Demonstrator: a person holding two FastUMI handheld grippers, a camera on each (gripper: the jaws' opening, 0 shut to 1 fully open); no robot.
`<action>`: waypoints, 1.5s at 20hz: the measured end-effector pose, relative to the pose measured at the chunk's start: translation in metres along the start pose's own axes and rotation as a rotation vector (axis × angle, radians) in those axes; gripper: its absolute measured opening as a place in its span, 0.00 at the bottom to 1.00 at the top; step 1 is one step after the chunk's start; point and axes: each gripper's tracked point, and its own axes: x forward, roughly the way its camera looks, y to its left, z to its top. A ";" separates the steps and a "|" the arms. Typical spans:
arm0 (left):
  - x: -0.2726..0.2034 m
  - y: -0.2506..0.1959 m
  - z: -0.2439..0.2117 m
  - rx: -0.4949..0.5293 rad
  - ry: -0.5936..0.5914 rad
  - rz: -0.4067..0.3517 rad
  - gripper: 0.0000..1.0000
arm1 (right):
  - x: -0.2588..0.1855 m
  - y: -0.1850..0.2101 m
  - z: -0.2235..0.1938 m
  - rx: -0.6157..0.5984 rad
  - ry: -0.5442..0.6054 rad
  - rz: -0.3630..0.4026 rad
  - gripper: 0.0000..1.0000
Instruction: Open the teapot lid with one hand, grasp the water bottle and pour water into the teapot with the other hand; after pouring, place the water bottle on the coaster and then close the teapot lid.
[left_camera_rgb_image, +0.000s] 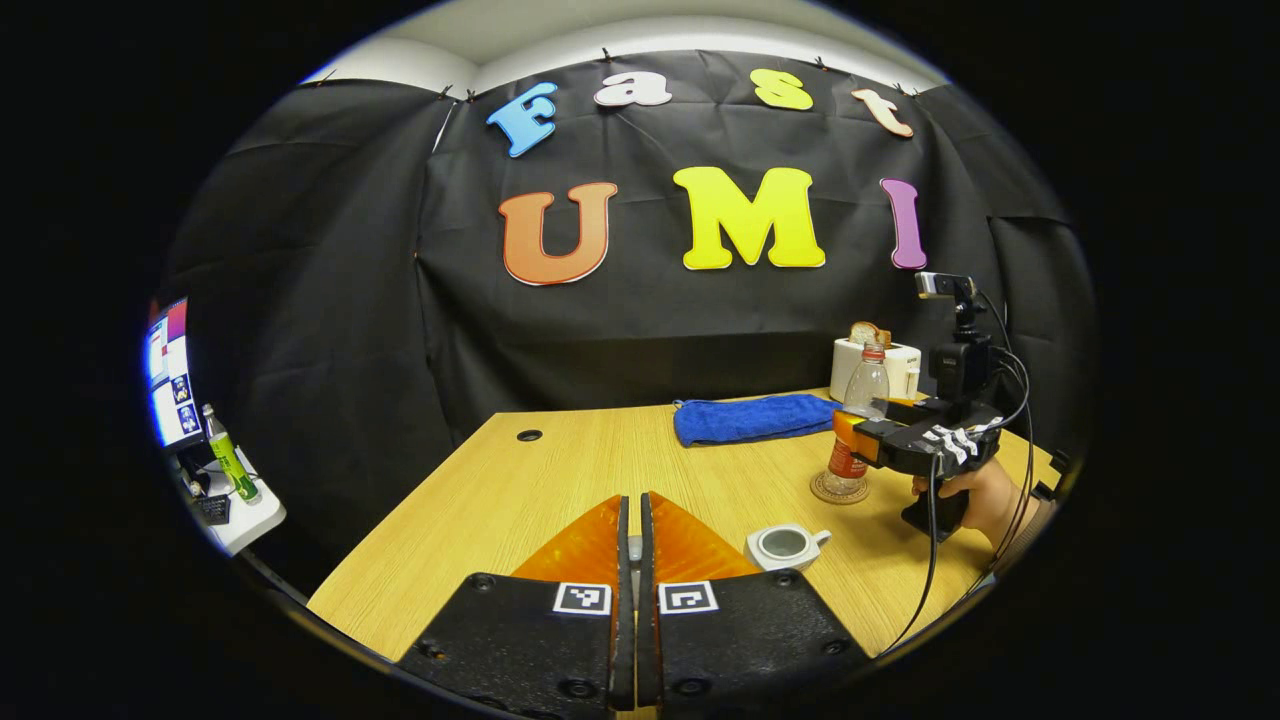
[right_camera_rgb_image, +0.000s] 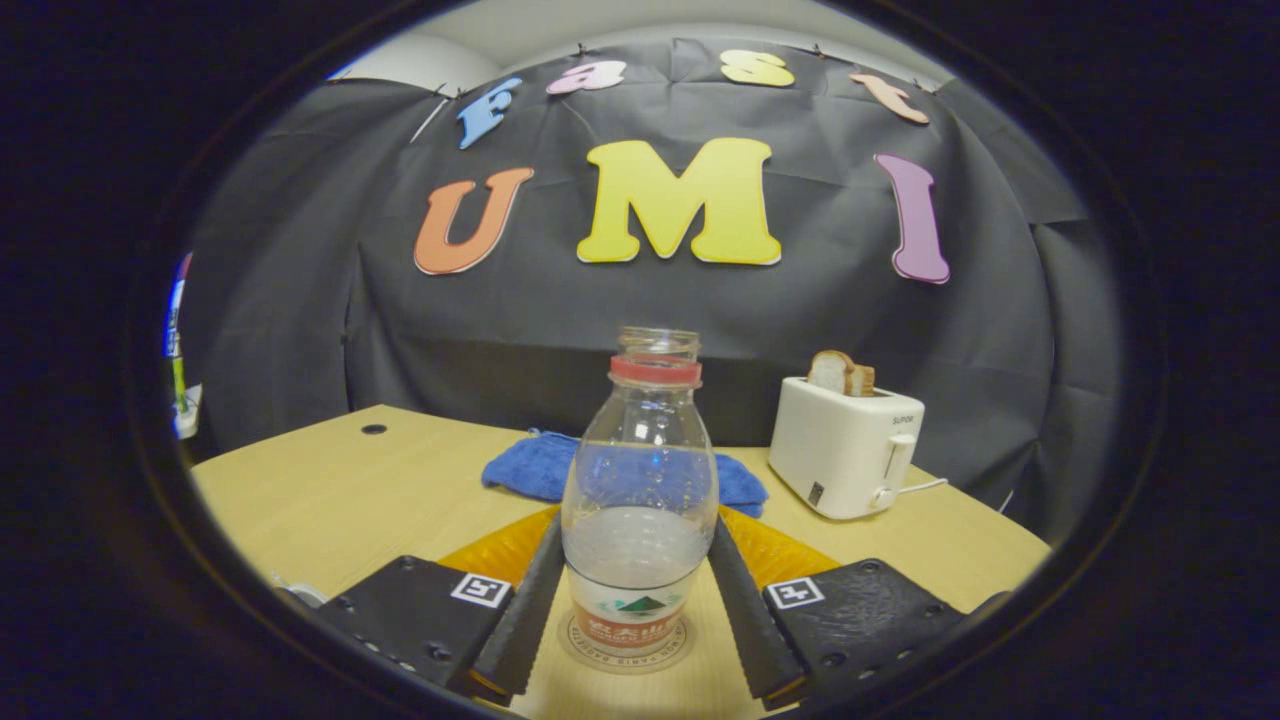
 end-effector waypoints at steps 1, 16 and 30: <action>0.000 -0.001 0.000 0.000 0.000 -0.003 0.04 | -0.001 0.000 -0.001 -0.002 0.004 0.001 0.82; 0.003 -0.022 -0.003 0.004 0.006 -0.048 0.04 | -0.071 -0.020 0.030 -0.057 -0.090 0.023 0.98; 0.036 -0.111 -0.024 -0.026 0.008 -0.129 0.04 | -0.159 -0.067 0.037 -0.111 -0.156 0.009 0.98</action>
